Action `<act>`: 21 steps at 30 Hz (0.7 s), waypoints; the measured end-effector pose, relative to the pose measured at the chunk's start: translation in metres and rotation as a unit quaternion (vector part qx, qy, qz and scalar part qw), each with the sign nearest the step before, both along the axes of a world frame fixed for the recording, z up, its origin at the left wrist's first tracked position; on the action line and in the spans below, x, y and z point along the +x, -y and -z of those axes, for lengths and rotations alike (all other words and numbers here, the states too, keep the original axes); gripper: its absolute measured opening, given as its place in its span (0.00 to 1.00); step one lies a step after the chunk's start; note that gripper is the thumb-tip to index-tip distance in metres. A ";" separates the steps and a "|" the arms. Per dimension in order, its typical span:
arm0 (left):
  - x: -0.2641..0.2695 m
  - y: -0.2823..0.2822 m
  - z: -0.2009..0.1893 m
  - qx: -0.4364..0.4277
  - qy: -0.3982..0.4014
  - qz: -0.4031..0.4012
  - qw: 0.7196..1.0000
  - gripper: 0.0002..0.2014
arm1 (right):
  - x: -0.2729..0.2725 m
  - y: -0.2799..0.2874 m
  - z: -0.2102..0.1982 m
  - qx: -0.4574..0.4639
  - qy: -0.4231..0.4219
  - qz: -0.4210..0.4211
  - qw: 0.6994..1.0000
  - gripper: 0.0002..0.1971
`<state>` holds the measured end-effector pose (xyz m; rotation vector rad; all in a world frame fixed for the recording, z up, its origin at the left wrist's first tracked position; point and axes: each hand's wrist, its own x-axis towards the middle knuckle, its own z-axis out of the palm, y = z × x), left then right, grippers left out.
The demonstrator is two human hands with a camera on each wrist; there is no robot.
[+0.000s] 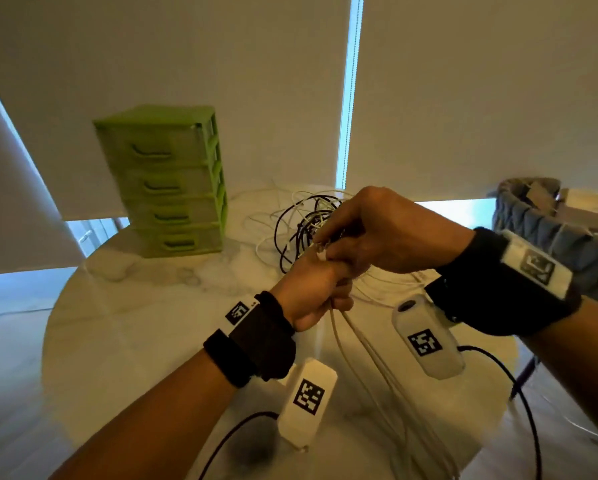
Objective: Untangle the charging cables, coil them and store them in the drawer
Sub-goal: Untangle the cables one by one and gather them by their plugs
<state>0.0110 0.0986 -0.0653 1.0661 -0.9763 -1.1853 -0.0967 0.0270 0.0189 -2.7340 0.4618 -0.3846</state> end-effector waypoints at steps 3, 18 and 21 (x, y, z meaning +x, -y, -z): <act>0.010 0.005 0.006 -0.014 0.008 -0.054 0.998 0.31 | 0.018 0.000 -0.001 -0.009 -0.009 -0.009 1.000 0.10; 0.123 0.004 0.026 0.012 -0.114 -0.209 0.971 0.14 | 0.097 0.058 0.028 -0.172 -0.040 -0.011 0.984 0.15; 0.125 0.007 0.031 0.026 -0.139 -0.202 0.969 0.13 | 0.123 0.052 0.038 -0.328 -0.177 -0.004 0.928 0.18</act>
